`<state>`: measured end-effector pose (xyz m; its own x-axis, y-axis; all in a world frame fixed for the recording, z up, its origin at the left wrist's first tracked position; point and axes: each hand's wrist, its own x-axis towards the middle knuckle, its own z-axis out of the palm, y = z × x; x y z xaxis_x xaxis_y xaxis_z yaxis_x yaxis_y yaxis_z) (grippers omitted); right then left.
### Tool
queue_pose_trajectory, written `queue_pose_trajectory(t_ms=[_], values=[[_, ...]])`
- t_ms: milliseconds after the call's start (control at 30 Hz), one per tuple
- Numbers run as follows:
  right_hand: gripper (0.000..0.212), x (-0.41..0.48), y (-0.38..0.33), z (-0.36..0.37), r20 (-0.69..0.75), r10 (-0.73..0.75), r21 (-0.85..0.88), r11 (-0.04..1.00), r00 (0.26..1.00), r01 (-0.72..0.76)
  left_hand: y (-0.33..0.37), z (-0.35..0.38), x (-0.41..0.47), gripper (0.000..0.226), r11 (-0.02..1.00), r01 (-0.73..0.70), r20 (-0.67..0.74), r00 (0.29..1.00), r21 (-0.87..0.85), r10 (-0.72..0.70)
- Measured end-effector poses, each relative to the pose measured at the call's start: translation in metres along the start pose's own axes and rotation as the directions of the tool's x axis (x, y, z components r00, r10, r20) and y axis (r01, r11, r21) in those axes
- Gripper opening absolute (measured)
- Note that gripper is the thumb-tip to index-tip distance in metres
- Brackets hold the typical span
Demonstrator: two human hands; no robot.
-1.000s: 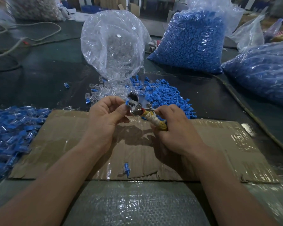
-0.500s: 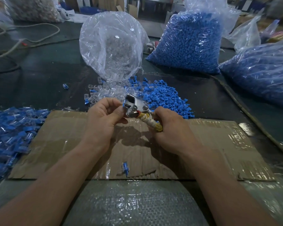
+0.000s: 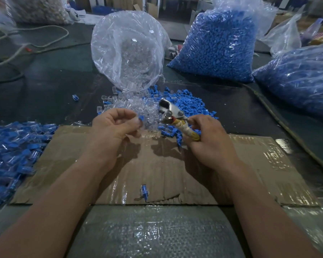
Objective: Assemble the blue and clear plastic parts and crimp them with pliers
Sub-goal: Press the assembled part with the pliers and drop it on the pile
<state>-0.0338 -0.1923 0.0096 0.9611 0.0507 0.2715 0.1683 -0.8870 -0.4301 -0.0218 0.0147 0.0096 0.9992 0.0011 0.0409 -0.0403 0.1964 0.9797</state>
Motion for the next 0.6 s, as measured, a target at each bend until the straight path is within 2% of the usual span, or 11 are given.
queue_pose_trajectory(t_ms=[67,133,200,300,400,533,600], values=[[0.033,0.002,0.006,-0.003,-0.044,0.057,-0.030,0.998,0.997,-0.058,0.003,-0.002,-0.002,0.013,0.994,0.048,0.201,0.977,0.101,-0.068],[0.042,0.004,0.011,-0.004,-0.057,0.105,-0.123,0.986,0.993,-0.111,0.005,-0.001,-0.008,0.010,0.971,0.032,0.414,0.901,0.236,-0.130],[0.051,0.004,0.013,-0.004,-0.050,0.148,-0.209,0.966,0.988,-0.155,0.004,0.002,-0.014,0.013,0.936,-0.011,0.531,0.826,0.351,-0.189],[0.060,0.005,0.014,-0.003,-0.039,0.192,-0.241,0.951,0.981,-0.196,0.003,0.004,-0.017,0.016,0.904,-0.037,0.592,0.767,0.426,-0.247],[0.062,0.005,0.015,-0.002,-0.047,0.244,-0.186,0.950,0.969,-0.249,0.004,0.000,-0.017,0.023,0.898,-0.045,0.640,0.717,0.438,-0.276],[0.070,0.006,0.019,-0.001,-0.043,0.318,-0.164,0.933,0.947,-0.321,0.004,0.001,-0.018,0.011,0.885,-0.085,0.706,0.639,0.458,-0.304],[0.073,0.006,0.021,-0.002,-0.037,0.341,-0.181,0.922,0.939,-0.342,0.005,0.001,-0.019,0.005,0.900,-0.089,0.723,0.631,0.427,-0.280]])
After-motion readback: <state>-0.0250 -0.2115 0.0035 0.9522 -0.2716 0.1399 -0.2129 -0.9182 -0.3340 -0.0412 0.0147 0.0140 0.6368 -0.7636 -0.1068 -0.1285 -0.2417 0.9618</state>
